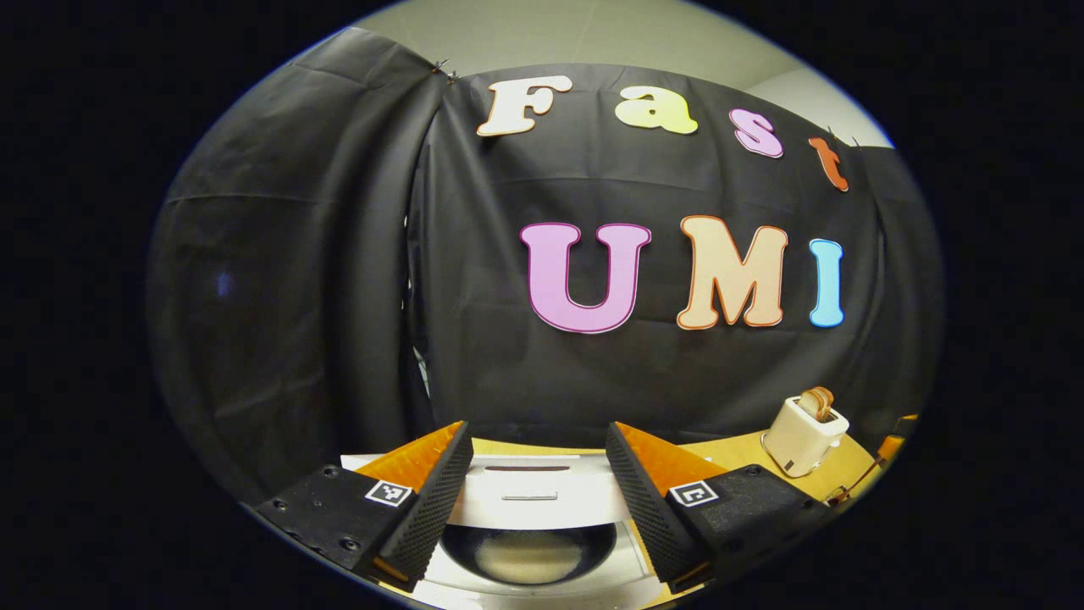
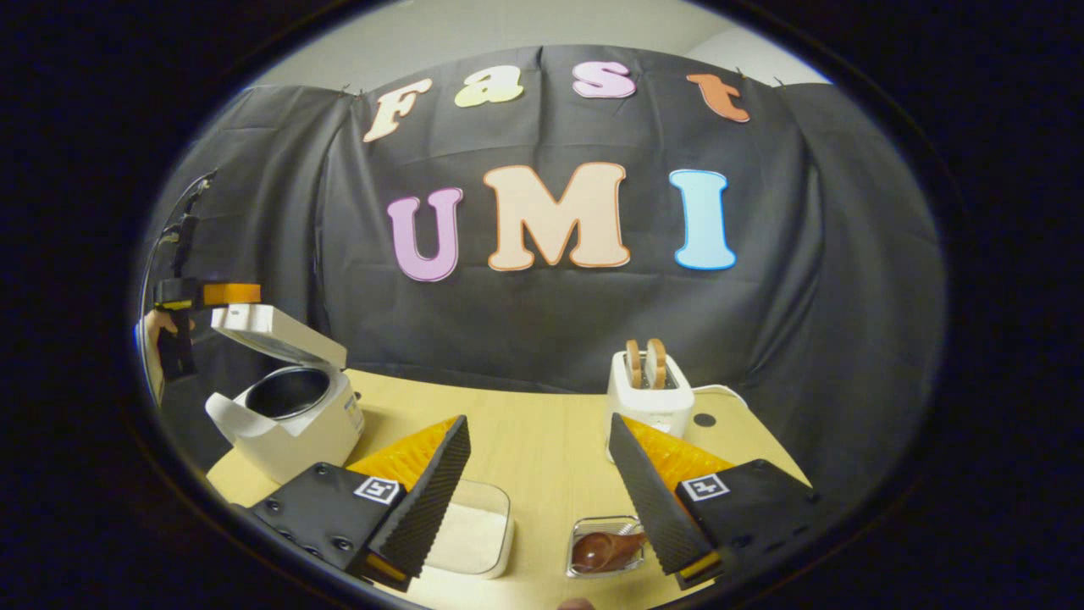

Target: Close the left gripper, press the button to open the rice cooker; take a wooden spoon from the chopstick holder with the right hand, scoop a spoonful of rice and pour it into the rice cooker, then put the wooden spoon back into the chopstick holder.

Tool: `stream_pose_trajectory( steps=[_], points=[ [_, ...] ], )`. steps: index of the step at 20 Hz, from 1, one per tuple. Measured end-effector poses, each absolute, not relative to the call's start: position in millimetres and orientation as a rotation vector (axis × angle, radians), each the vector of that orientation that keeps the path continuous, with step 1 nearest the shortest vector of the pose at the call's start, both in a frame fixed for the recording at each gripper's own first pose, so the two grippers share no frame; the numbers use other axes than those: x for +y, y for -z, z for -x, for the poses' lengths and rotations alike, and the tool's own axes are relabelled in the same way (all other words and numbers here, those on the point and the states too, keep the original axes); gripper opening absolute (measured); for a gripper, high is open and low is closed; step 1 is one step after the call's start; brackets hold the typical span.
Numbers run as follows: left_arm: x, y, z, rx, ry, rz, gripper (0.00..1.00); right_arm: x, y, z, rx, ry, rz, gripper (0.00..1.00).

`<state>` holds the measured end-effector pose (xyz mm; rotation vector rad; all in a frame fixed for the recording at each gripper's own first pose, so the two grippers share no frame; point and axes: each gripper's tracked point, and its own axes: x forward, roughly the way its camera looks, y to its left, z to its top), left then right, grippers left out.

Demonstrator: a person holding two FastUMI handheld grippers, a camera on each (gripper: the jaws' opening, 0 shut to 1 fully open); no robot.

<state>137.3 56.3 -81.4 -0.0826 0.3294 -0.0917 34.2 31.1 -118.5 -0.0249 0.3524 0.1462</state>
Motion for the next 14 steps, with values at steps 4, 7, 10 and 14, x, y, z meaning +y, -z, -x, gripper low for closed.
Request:
stream_pose_trajectory(
  steps=[4, 7, 10, 14],
  points=[
    [57.4, 108.1, -116.3, 0.389, 0.086, 0.099, 0.94, 34.9, 114.0, -33.1, 0.345, -0.159, 0.021, 1.0],
    [56.4, 128.7, -104.6, 0.431, 0.088, 0.101, 0.94, 37.2, 114.5, -32.0, 0.349, -0.165, 0.027, 1.0],
    [57.2, 143.2, -94.8, 0.45, 0.085, 0.096, 0.94, 38.4, 113.1, -29.4, 0.348, -0.172, 0.033, 1.0],
    [56.9, 159.9, -85.7, 0.477, 0.085, 0.11, 0.94, 41.6, 111.7, -28.6, 0.348, -0.179, 0.037, 1.0]
  ],
)
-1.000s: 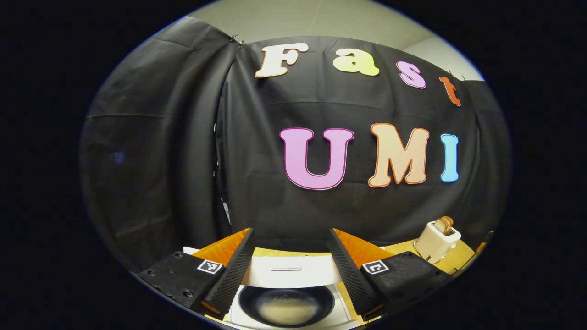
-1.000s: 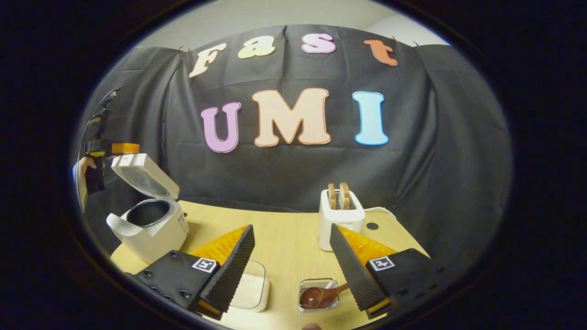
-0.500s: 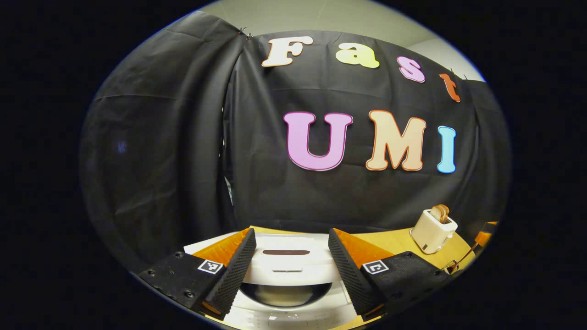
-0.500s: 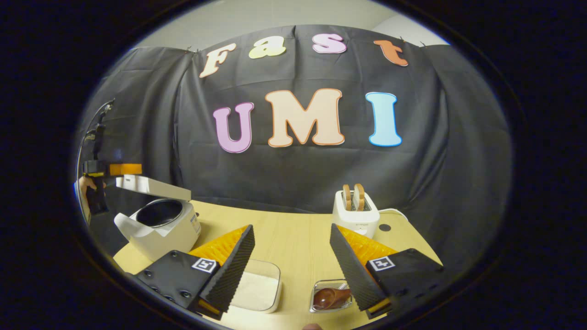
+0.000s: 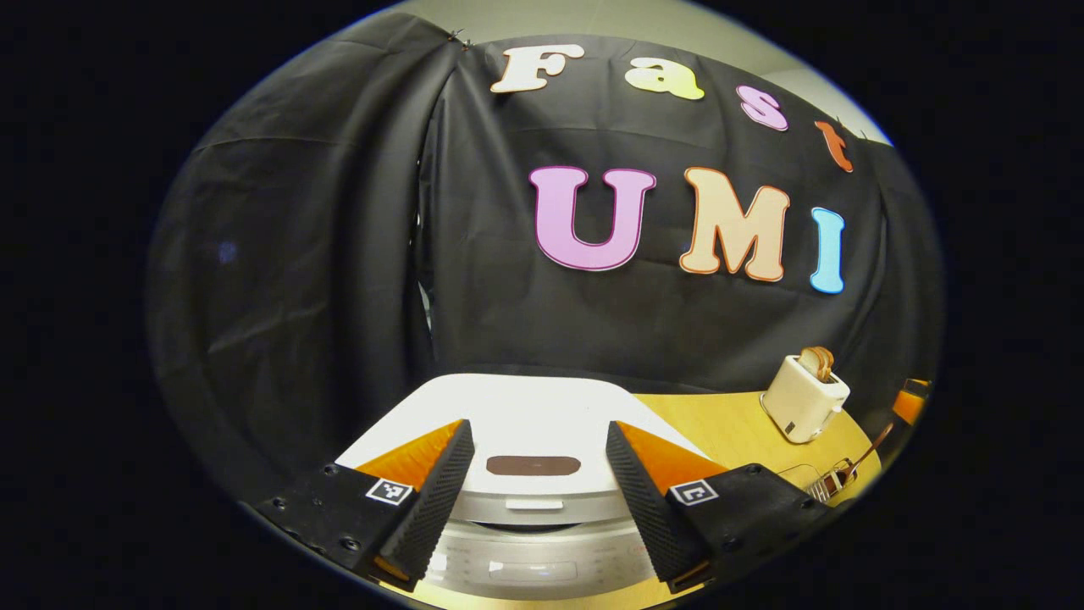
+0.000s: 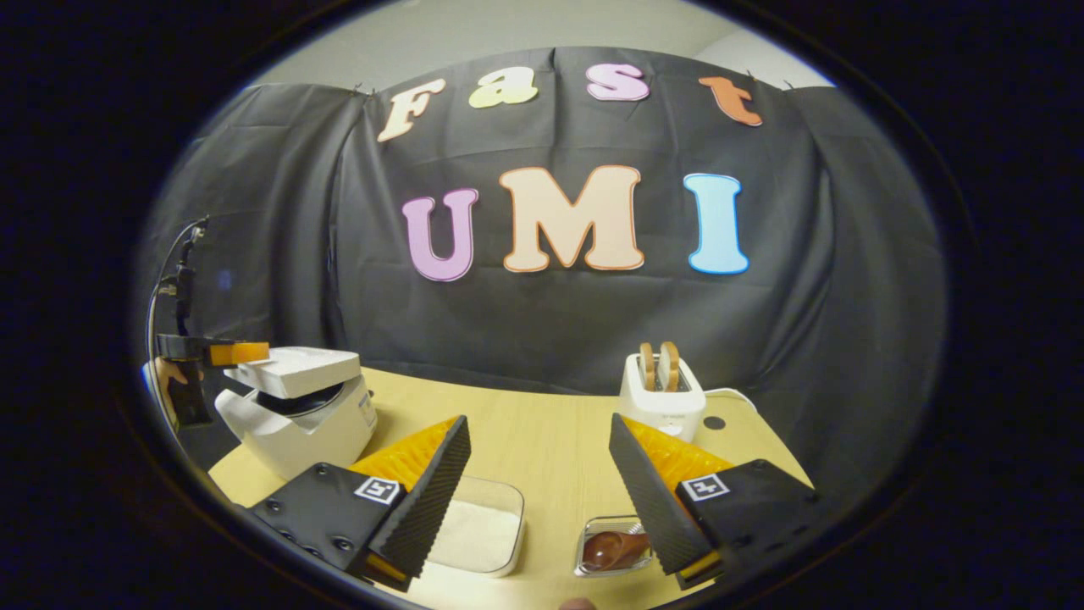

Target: Close the left gripper, press the button to open the rice cooker; take a wooden spoon from the chopstick holder with the right hand, scoop a spoonful of rice and pour it into the rice cooker, then put the wooden spoon back into the chopstick holder.

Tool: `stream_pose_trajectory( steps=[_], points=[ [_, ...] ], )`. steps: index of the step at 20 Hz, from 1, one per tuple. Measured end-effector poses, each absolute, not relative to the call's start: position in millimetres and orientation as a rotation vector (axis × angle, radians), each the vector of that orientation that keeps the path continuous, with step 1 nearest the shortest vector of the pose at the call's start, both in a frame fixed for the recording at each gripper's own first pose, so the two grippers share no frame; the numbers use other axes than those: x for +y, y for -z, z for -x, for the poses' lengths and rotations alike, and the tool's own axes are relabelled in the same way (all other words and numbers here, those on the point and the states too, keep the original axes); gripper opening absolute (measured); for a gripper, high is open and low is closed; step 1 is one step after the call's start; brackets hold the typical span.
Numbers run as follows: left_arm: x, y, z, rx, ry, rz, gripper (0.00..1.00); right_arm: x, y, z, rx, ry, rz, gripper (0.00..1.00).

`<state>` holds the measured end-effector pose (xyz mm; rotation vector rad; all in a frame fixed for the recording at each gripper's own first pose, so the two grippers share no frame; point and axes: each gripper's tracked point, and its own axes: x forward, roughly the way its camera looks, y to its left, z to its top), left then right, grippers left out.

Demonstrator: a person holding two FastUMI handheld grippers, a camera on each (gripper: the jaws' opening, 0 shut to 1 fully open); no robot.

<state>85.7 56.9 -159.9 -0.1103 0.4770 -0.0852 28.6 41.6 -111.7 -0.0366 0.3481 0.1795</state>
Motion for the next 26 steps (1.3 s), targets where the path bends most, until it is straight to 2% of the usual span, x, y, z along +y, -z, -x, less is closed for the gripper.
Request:
stream_pose_trajectory(
  steps=[9, 15, 20, 21, 24, 26],
  points=[
    [56.6, 208.9, -65.5, 0.601, 0.102, 0.067, 0.94, 44.7, 114.8, -27.6, 0.354, -0.186, 0.058, 1.0],
    [58.1, 214.1, -64.1, 0.616, 0.102, 0.046, 0.95, 49.9, 118.9, -27.7, 0.364, -0.196, 0.064, 1.0],
    [54.8, 205.9, -62.0, 0.557, 0.13, 0.002, 0.96, 54.1, 108.1, -24.1, 0.335, -0.202, 0.041, 1.0],
    [55.4, 192.5, -62.5, 0.512, 0.127, -0.016, 0.98, 54.5, 102.2, -24.2, 0.316, -0.2, 0.03, 1.0],
    [37.0, 139.2, -56.6, 0.347, 0.164, -0.023, 0.96, 54.1, 86.0, -22.3, 0.268, -0.185, -0.002, 1.0],
    [25.9, 116.7, -47.5, 0.29, 0.177, -0.022, 0.96, 54.6, 76.0, -18.7, 0.238, -0.179, -0.009, 1.0]
  ],
)
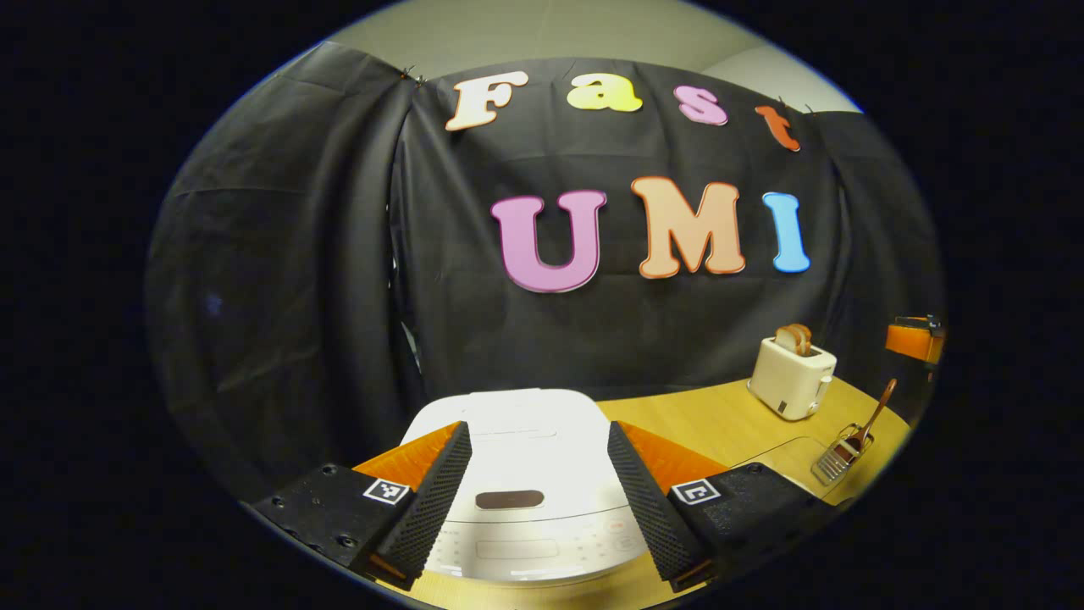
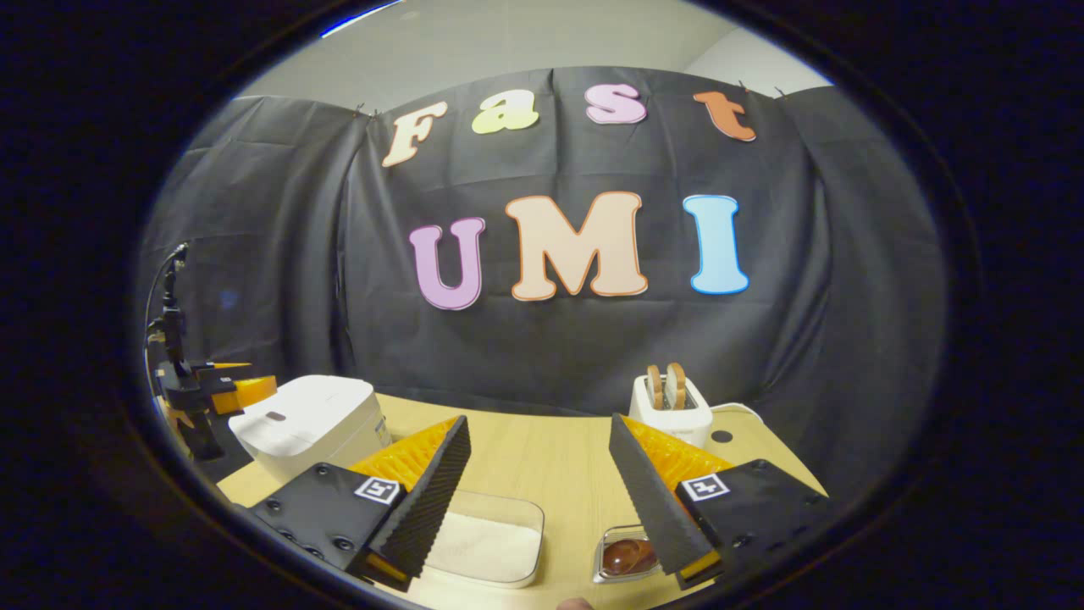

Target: Close the left gripper, press the button to open the rice cooker; take a wooden spoon from the chopstick holder with the right hand, scoop a spoonful of rice and pour it into the rice cooker, then put the wooden spoon back into the chopstick holder.

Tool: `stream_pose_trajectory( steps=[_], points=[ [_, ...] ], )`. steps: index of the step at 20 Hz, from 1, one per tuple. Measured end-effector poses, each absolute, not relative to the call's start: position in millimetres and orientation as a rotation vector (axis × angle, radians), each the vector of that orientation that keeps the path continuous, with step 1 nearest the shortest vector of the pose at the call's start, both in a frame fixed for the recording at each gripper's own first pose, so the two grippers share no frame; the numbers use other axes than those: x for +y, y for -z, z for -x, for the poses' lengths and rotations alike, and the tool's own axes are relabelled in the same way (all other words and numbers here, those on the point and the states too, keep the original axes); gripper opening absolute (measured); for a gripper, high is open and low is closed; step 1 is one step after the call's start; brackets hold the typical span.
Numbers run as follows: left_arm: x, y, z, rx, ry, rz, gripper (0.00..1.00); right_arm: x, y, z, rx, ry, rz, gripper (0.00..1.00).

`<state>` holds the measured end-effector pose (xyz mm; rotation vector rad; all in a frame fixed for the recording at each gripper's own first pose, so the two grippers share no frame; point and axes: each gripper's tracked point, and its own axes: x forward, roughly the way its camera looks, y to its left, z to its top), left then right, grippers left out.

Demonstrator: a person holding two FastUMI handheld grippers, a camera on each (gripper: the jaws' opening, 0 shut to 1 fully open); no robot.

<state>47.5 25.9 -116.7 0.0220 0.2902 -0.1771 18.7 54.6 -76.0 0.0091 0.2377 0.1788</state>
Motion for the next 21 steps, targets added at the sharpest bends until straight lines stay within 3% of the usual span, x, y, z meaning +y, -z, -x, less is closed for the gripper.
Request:
stream_pose_trajectory(
  steps=[9, 19, 21],
  points=[
    [12.9, 72.5, 10.2, 0.19, 0.139, 0.006, 0.96, 57.4, 42.8, 9.4, 0.125, -0.147, 0.003, 1.0],
    [19.8, 38.0, 27.1, 0.133, 0.11, 0.022, 0.99, 51.3, 21.9, 3.8, 0.083, -0.122, -0.021, 1.0],
    [21.5, 32.8, 26.8, 0.119, 0.103, 0.033, 0.95, 46.0, 16.3, 1.5, 0.072, -0.114, -0.012, 1.0]
  ],
)
